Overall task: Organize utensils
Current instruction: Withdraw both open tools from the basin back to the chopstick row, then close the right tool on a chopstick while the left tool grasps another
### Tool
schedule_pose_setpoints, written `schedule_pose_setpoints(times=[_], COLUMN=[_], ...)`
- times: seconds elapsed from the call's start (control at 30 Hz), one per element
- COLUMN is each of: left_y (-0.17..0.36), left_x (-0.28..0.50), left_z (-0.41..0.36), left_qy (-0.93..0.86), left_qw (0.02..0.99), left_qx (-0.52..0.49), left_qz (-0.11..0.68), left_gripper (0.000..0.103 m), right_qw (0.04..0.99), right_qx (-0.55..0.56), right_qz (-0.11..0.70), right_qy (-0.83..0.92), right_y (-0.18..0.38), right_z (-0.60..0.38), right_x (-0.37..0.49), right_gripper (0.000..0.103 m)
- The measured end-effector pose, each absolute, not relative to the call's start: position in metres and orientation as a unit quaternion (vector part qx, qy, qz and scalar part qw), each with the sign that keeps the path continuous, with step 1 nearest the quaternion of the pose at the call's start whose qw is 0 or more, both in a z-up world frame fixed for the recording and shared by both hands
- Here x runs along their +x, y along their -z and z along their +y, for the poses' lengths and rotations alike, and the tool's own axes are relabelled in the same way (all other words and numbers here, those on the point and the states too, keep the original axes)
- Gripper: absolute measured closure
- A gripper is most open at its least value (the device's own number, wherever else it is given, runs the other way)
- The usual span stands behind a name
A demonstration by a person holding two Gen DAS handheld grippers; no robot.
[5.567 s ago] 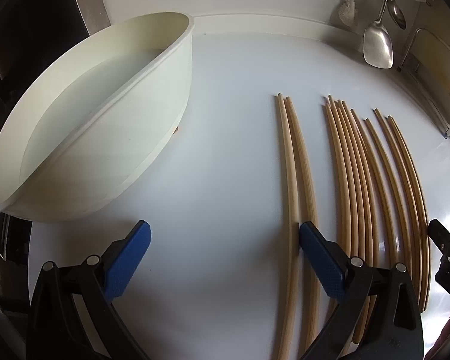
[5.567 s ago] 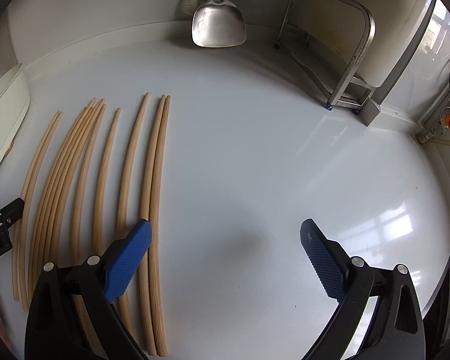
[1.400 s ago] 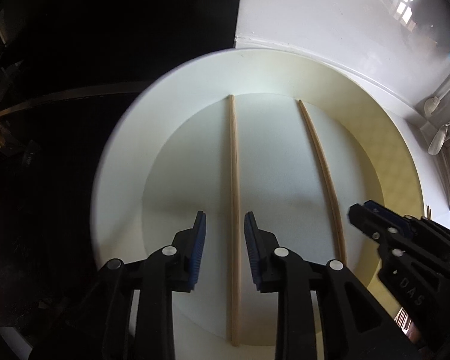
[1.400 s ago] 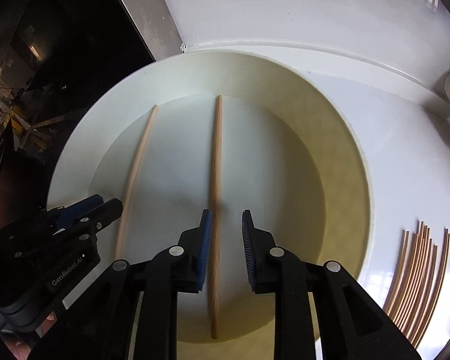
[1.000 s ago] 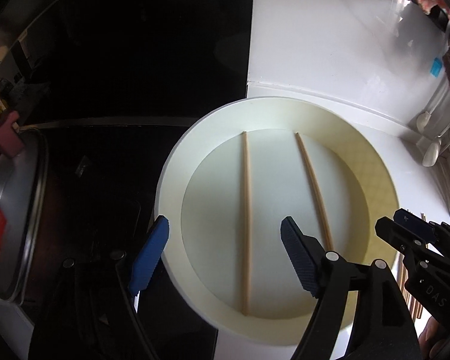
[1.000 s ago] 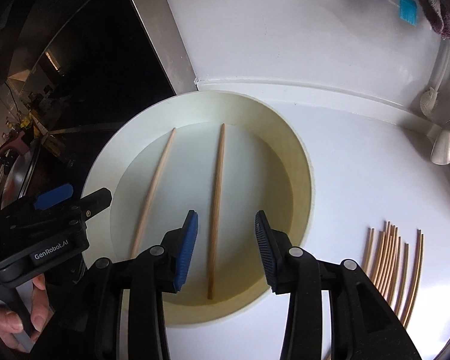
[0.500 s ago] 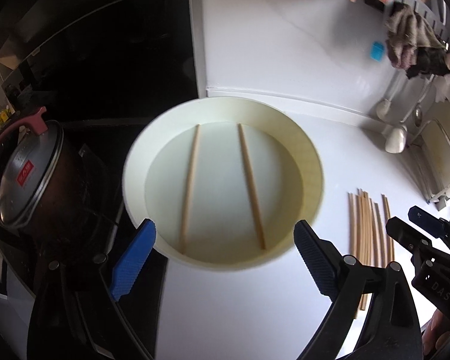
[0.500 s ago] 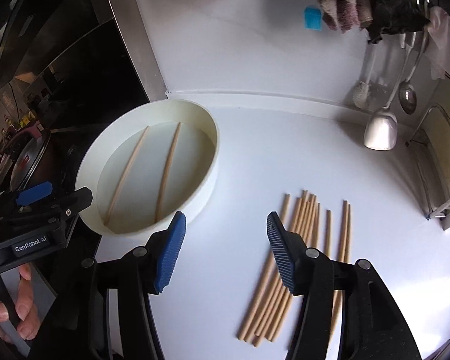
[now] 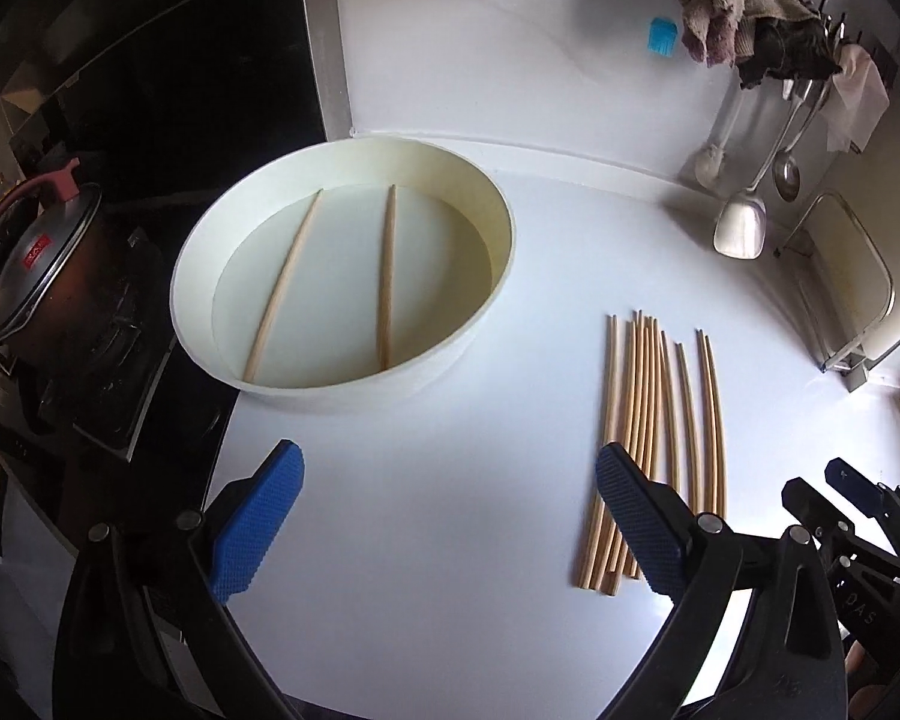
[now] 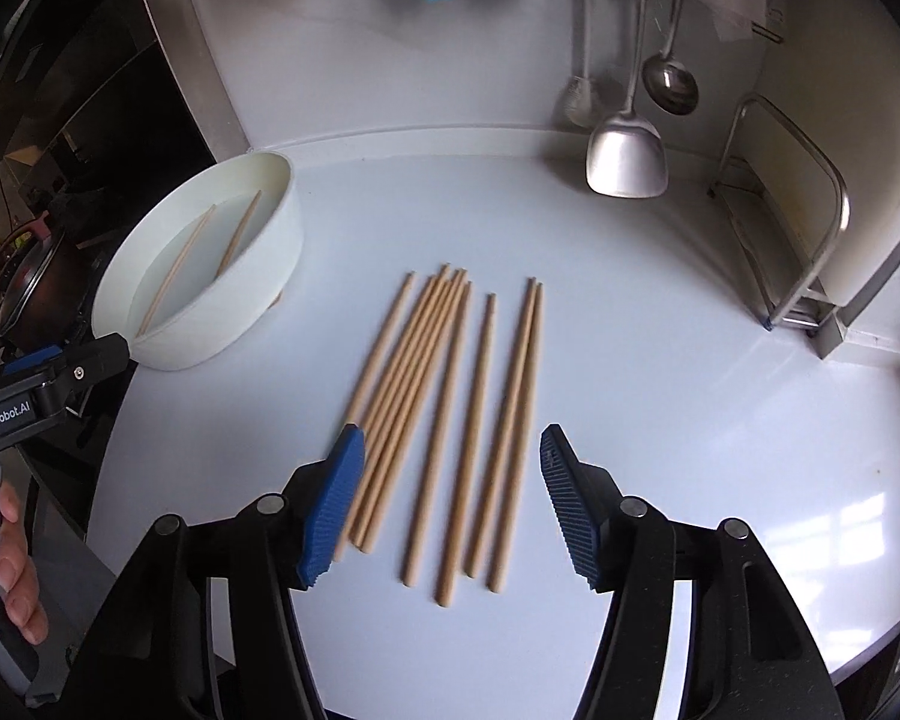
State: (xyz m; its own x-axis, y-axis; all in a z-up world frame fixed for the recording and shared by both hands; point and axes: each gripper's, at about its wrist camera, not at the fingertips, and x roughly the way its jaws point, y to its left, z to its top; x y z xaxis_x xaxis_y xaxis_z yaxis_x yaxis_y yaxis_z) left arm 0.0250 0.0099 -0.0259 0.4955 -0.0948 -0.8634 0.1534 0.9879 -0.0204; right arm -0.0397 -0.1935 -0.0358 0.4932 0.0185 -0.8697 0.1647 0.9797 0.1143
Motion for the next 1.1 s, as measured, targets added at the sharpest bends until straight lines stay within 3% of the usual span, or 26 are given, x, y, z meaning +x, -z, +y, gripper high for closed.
schedule_pose_setpoints(times=[0.37,0.7,1.1], left_y=[0.058,0.098,0.139], left_x=[0.025,0.045,0.057], left_z=[-0.021,-0.049,-0.064], left_qy=[0.141,0.166,0.115], left_qw=[0.84,0.841,0.846], left_qx=[0.017,0.071,0.091], left_qz=[0.523,0.51,0.513], left_gripper=[0.007,0.007,0.007], right_qw=[0.852,0.839,0.838], right_qx=[0.13,0.135,0.138], right_qz=[0.496,0.5,0.508], right_qy=[0.107,0.164,0.14], right_y=[0.062,0.091,0.136], right_z=[-0.223,-0.228,-0.247], right_x=[-0.06,-0.055,-0.025], right_gripper=[0.042,0.04,0.038])
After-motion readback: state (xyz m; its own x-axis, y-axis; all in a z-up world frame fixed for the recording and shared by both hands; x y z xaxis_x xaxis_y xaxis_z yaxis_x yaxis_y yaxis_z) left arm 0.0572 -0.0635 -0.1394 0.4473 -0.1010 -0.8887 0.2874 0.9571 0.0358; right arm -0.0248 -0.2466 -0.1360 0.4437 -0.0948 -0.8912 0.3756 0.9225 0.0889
